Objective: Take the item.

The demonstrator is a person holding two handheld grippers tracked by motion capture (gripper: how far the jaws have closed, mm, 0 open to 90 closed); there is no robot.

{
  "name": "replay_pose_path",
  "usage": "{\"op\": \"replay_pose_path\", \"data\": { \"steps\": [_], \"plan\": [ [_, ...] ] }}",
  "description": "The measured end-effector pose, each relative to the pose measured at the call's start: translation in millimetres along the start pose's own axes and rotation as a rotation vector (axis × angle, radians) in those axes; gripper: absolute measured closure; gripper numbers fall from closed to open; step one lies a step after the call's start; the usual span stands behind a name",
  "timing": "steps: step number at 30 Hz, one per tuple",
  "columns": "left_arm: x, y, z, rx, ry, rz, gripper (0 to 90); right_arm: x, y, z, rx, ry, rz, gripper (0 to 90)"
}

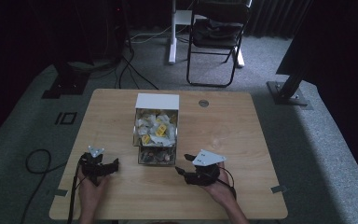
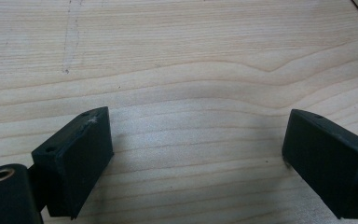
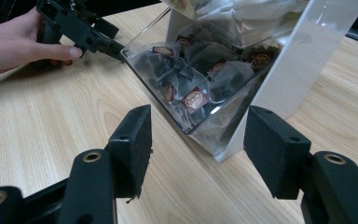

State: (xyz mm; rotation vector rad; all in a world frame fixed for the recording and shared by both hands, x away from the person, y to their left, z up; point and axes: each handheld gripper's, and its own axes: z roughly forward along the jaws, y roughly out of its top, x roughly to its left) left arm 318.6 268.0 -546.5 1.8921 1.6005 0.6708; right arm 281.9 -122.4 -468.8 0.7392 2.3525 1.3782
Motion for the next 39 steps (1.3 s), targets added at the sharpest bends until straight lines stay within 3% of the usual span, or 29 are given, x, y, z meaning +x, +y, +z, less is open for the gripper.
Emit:
{"op": "replay_pose_path", "data": {
  "steps": [39],
  "plan": [
    [-0.2,0.0,0.1,-0.001,0.001,-0.002,9.0,21.6,14.7,32.0,-0.004,0.073,-0.067,41.7]
  ]
}}
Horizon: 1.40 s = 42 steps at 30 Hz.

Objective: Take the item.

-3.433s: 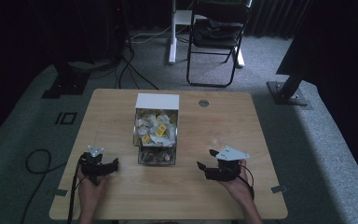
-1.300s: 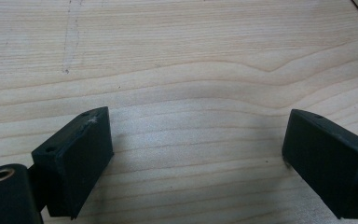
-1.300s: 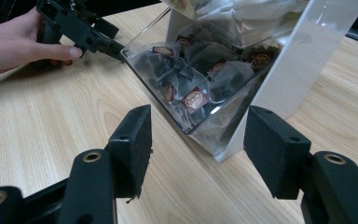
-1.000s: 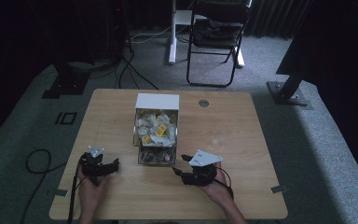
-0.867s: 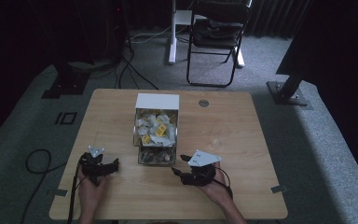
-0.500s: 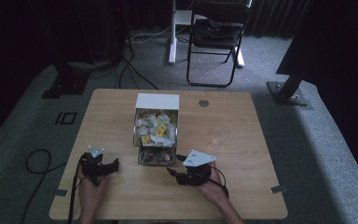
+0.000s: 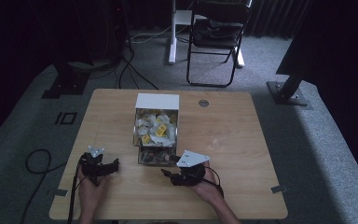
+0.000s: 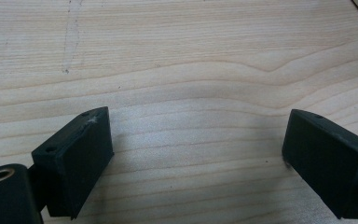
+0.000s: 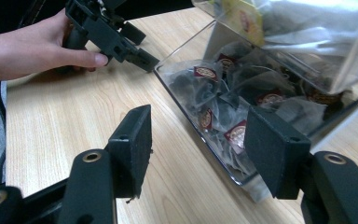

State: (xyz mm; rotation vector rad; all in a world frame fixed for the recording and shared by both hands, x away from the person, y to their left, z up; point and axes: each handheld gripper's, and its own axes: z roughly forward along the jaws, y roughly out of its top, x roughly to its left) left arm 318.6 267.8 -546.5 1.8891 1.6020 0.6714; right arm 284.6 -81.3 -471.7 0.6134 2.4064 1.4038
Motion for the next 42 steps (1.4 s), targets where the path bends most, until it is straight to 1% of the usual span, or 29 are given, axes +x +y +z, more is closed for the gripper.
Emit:
{"op": "replay_pose_path", "data": {
  "steps": [5,6,9,22,27,32,36,42],
  "plan": [
    [0.0,0.0,0.0,0.001,0.0,0.001,9.0,1.7,0.3,5.2,0.004,0.005,-0.009,44.6],
    [0.0,0.0,0.0,0.0,0.0,0.0,9.0,2.7,0.2,7.7,0.005,0.009,-0.014,46.6],
    [-0.1,0.0,0.0,0.0,0.0,0.001,9.0,3.7,-0.1,10.6,0.009,0.009,-0.02,49.0],
    [-0.2,0.1,-0.2,0.002,-0.001,0.002,9.1,5.0,-1.6,24.9,0.025,0.037,-0.023,49.0],
    [-0.2,0.1,-0.2,0.002,-0.001,0.002,9.0,6.9,-1.4,34.1,0.028,0.049,-0.032,48.9],
    [-0.2,0.0,-0.2,0.002,-0.001,0.002,9.0,6.8,-0.5,40.9,0.031,0.06,-0.029,48.9],
    [-0.2,0.0,-0.2,0.002,-0.001,0.002,9.0,8.0,-1.4,45.9,0.044,0.07,-0.026,49.2],
    [-0.2,0.0,-0.2,0.002,-0.001,0.002,9.0,9.2,-1.0,44.9,0.046,0.078,-0.03,53.0]
  ]
}}
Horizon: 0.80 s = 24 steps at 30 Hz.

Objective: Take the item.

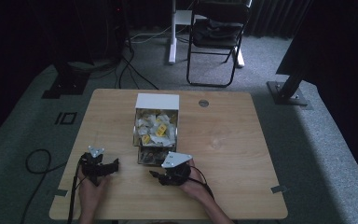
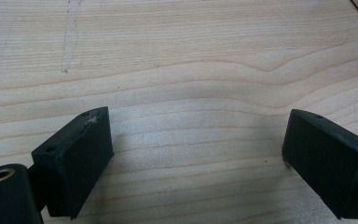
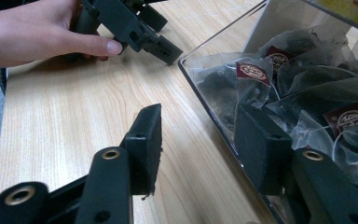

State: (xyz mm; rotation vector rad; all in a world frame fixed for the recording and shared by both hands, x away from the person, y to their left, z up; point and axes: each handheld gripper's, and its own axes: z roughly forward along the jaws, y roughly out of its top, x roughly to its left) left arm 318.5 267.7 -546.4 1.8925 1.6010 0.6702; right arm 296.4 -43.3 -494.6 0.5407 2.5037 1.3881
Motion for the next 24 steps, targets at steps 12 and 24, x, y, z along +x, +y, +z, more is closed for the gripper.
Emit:
{"op": "replay_pose_path", "data": {
  "steps": [12,24],
  "plan": [
    [0.0,0.0,0.0,0.0,0.0,0.0,9.0,5.6,-1.4,-5.3,-0.018,0.021,-0.009,66.3],
    [0.0,0.0,0.0,0.0,0.0,0.0,9.0,5.1,11.6,0.4,-0.048,-0.081,-0.018,61.9]
  ]
}}
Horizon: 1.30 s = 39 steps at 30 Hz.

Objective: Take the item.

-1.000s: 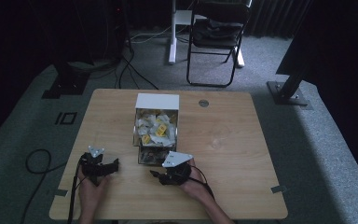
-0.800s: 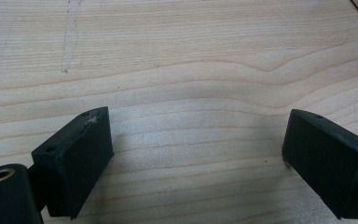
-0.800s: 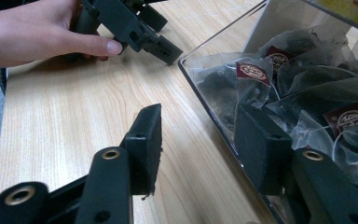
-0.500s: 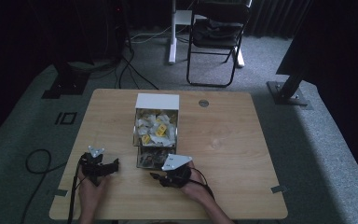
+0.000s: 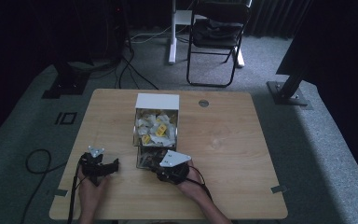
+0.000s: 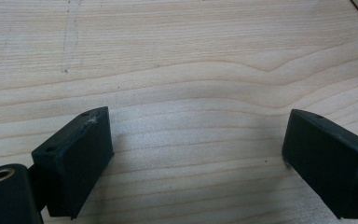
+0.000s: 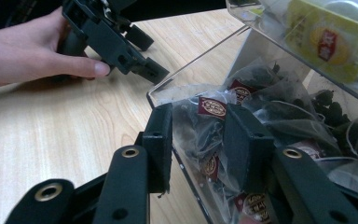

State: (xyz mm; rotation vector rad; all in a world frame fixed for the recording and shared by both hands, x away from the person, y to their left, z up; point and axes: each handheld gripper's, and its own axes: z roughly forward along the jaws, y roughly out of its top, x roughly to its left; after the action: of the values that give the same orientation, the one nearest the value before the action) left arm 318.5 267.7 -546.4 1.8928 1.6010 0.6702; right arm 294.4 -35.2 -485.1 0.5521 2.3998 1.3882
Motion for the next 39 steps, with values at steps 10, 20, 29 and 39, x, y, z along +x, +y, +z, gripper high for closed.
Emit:
{"op": "replay_pose_path", "data": {
  "steps": [10,20,29,39],
  "plan": [
    [0.0,-0.1,0.1,-0.001,0.0,-0.001,9.0,1.2,3.5,10.0,0.022,-0.025,-0.001,66.6],
    [0.0,0.0,0.0,0.0,0.0,0.0,9.0,0.6,3.7,10.5,0.027,-0.02,0.002,87.5],
    [0.0,0.0,0.0,0.0,0.0,0.0,9.0,-0.1,5.7,8.6,0.011,-0.016,0.012,90.0],
    [-0.1,0.0,0.0,0.0,0.0,0.0,9.0,2.0,8.9,4.0,-0.012,-0.015,0.003,90.0]
  ]
}}
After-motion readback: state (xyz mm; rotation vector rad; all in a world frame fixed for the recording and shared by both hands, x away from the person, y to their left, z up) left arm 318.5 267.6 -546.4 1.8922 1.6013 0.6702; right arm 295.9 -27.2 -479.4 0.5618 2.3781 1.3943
